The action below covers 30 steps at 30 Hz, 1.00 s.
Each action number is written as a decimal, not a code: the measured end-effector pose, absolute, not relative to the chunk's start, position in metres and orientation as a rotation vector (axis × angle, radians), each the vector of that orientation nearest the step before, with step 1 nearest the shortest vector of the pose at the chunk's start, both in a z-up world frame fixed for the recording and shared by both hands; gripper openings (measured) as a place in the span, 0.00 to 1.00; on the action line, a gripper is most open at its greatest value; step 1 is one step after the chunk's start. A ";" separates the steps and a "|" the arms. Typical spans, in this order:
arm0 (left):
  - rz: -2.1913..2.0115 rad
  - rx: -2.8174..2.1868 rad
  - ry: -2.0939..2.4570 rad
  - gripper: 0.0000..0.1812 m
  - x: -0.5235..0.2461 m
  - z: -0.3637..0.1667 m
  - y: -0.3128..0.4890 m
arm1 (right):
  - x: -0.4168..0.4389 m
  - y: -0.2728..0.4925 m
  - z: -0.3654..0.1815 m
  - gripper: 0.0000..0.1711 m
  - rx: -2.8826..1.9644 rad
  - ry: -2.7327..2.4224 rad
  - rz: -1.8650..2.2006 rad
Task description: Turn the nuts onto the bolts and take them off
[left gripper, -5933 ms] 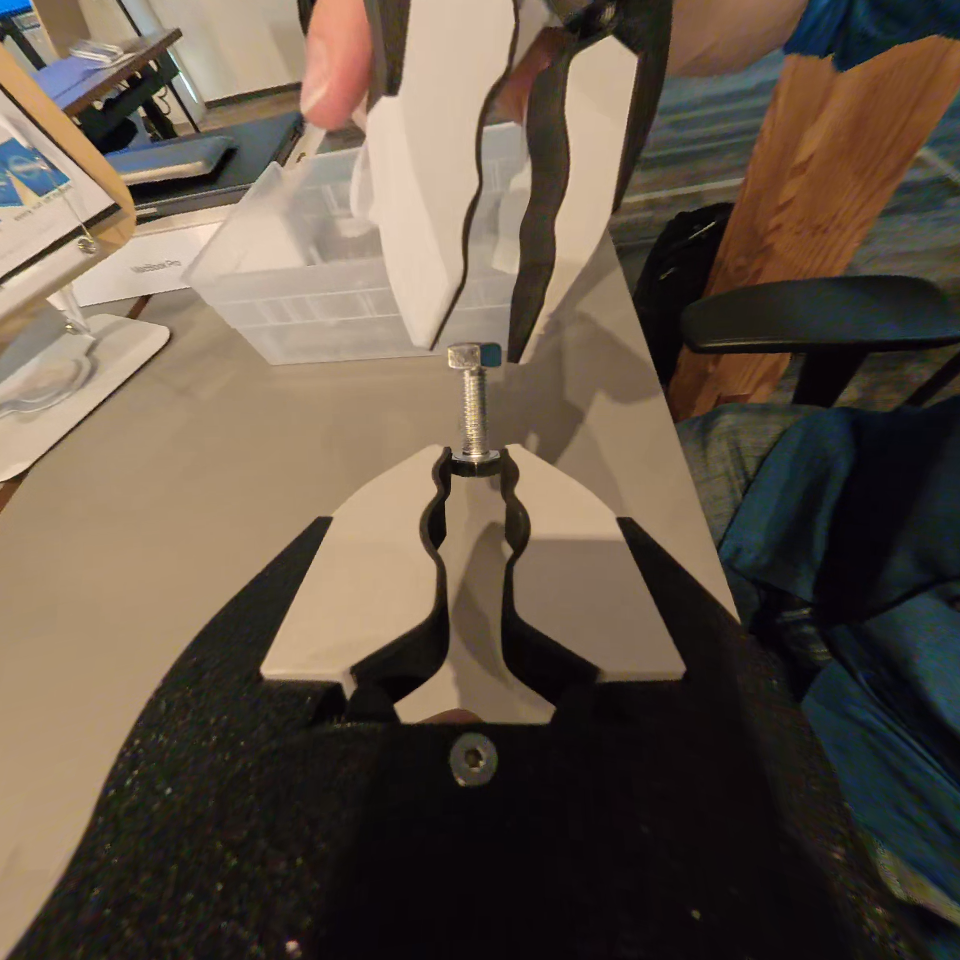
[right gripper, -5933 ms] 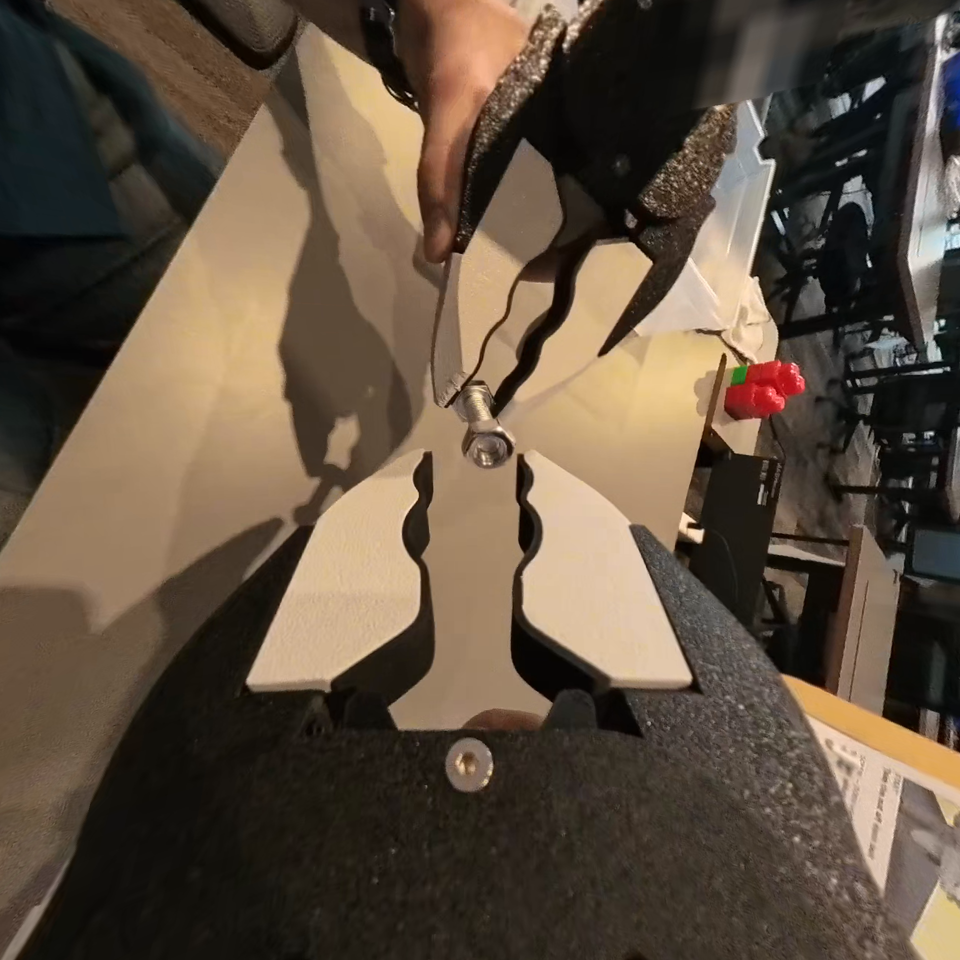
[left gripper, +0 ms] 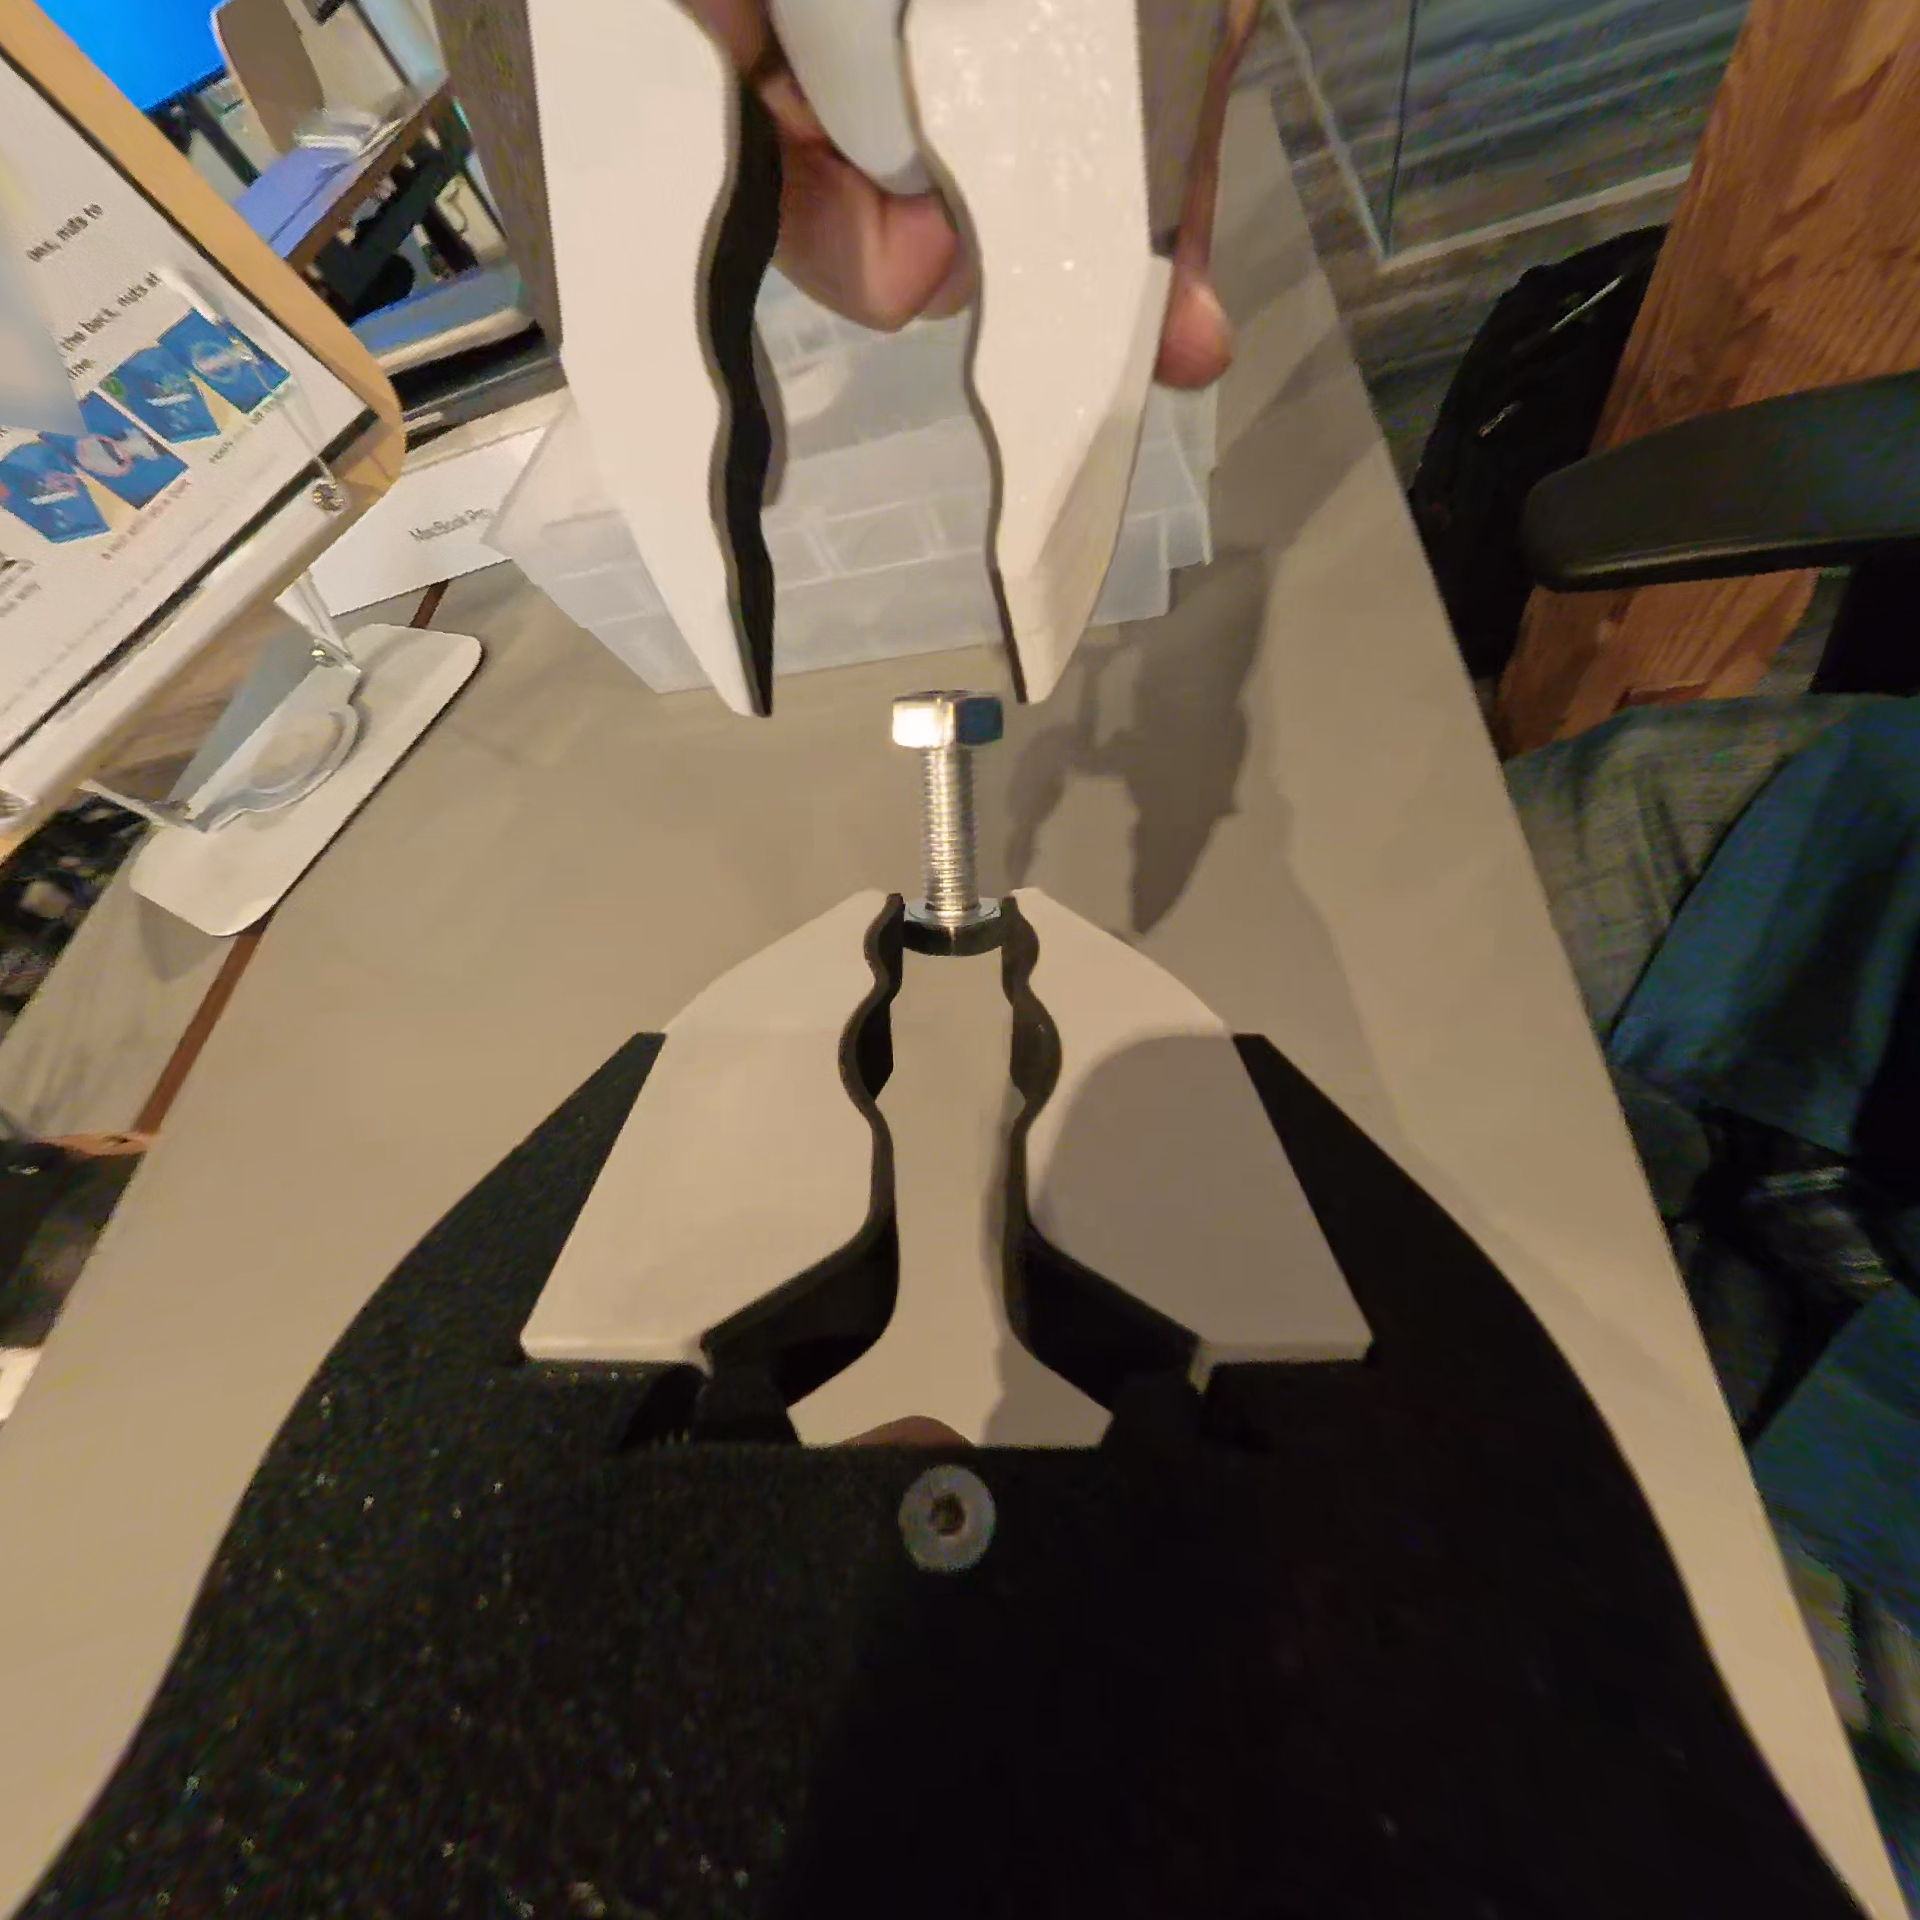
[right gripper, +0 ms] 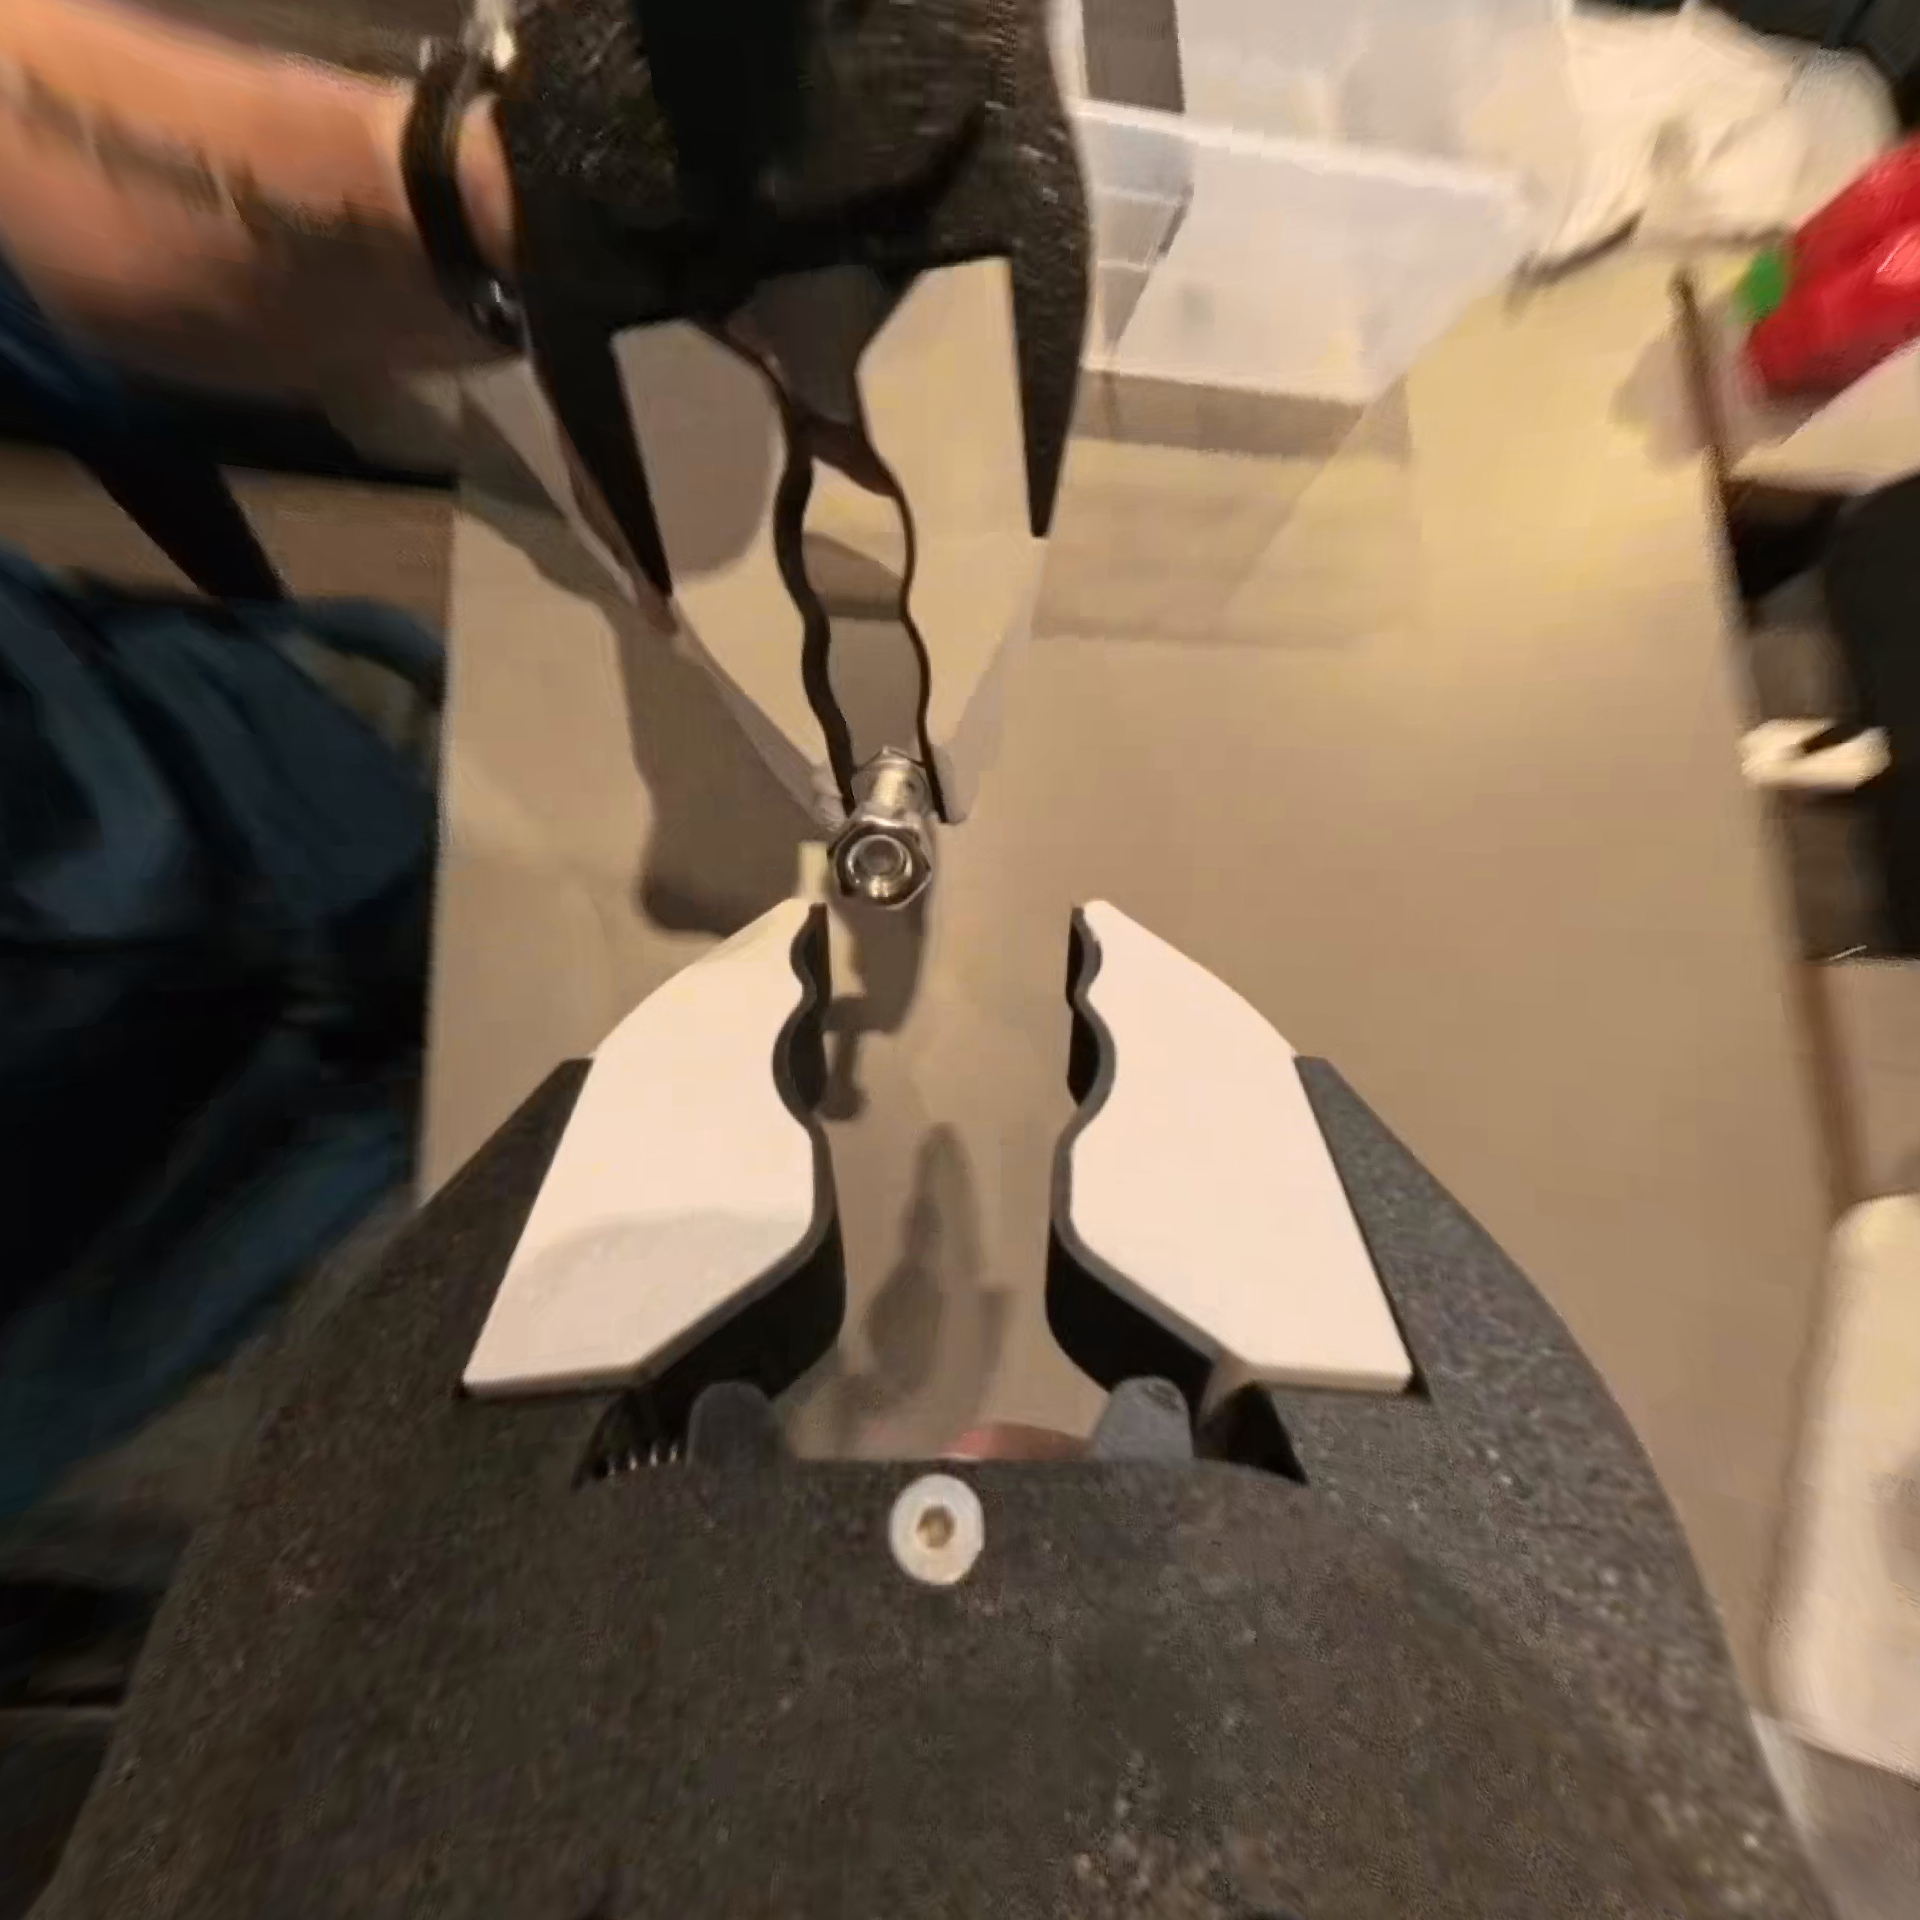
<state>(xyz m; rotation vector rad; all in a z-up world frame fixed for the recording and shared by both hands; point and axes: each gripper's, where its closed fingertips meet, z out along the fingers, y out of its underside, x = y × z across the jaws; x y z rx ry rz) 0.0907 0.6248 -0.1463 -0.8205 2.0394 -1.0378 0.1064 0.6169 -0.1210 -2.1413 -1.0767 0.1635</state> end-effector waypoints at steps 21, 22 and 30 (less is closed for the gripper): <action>-0.952 -0.829 2.061 0.09 0.093 -0.153 0.627 | 0.095 0.610 -0.129 0.09 -2.256 -1.012 0.351; -0.931 -0.831 2.065 0.09 0.093 -0.154 0.628 | 0.095 0.610 -0.130 0.09 -2.300 -0.936 0.421; -0.890 -0.837 2.059 0.09 0.095 -0.157 0.630 | 0.094 0.607 -0.130 0.08 -2.405 -0.432 0.944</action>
